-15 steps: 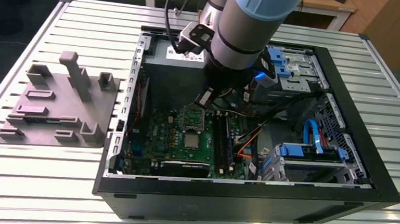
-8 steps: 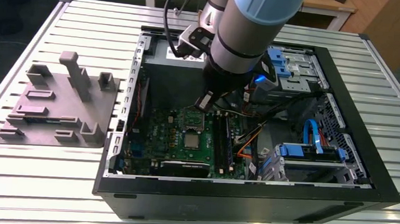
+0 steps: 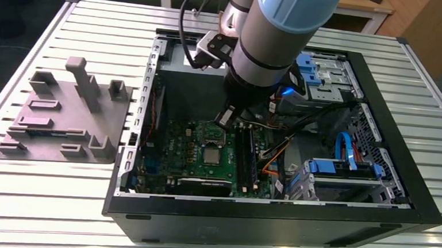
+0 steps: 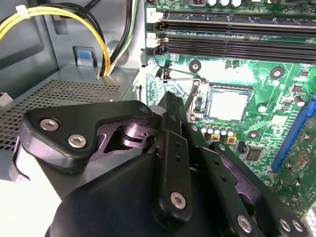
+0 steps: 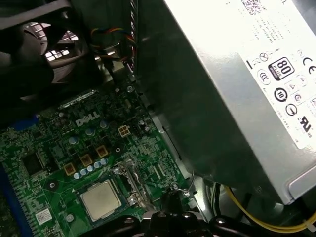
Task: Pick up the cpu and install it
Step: 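Close the cpu cover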
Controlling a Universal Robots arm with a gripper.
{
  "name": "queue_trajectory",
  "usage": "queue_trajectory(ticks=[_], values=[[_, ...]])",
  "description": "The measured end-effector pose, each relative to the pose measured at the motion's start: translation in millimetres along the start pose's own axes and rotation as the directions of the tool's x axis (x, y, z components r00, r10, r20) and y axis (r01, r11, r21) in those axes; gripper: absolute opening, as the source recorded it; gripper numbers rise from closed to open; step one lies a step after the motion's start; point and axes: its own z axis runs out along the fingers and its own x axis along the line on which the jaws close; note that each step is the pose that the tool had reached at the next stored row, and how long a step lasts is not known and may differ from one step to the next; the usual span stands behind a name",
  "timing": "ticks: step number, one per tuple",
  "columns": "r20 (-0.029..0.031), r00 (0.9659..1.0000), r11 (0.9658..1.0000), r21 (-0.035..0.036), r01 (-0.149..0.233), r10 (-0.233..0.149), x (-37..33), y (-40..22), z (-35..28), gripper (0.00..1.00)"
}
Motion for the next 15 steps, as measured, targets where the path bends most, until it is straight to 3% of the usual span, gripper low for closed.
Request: queue_trajectory(ticks=[8,15], values=[[-0.0015,1.0000,1.0000,-0.0002,0.004,-0.004,1.6,-0.1,-2.3,0.10],[-0.0025,1.0000,1.0000,-0.0005,0.009,-0.009,8.5,-3.6,-3.8,0.10]])
